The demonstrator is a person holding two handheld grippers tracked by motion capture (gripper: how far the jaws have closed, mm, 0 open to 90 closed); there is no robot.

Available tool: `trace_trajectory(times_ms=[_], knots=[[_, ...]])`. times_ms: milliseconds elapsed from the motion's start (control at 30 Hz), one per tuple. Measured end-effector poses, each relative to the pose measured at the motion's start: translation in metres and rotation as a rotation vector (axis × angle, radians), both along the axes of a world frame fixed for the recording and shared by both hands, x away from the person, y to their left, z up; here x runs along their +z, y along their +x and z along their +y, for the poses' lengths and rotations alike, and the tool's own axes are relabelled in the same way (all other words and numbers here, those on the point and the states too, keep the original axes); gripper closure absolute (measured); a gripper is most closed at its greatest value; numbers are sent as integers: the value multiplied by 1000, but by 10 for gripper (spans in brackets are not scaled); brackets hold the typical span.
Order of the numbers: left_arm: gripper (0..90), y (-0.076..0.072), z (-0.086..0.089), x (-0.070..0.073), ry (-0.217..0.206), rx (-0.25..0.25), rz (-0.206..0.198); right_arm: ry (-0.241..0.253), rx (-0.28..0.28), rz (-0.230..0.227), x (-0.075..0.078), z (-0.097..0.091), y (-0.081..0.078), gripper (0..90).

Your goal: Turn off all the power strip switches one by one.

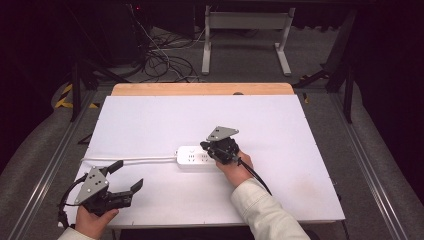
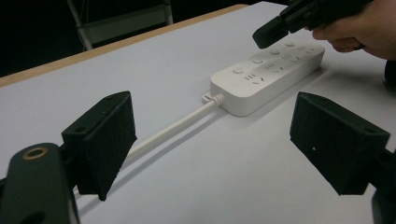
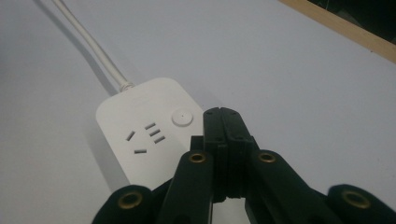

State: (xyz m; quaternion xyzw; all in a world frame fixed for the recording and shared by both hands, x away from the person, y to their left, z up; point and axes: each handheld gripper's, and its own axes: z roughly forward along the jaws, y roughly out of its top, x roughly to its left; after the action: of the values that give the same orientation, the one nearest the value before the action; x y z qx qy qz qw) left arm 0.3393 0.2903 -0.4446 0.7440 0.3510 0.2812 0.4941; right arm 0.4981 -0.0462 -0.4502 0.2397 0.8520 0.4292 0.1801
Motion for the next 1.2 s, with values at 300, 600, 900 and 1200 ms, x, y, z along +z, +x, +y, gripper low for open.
trace_trajectory(times_ms=[300, 600, 900, 1200], knots=[[151, 0, 0, 0, -1, 2, 2, 3, -10, 15, 11, -8, 0, 900], [151, 0, 1, 0, 7, 1, 0, 8, -46, 14, 18, -29, 3, 900], [151, 0, 1, 0, 15, 3, 0, -8, -71, 40, 9, -46, 4, 900], [151, 0, 1, 0, 6, 5, 3, -53, -71, 71, -7, -39, 8, 900]])
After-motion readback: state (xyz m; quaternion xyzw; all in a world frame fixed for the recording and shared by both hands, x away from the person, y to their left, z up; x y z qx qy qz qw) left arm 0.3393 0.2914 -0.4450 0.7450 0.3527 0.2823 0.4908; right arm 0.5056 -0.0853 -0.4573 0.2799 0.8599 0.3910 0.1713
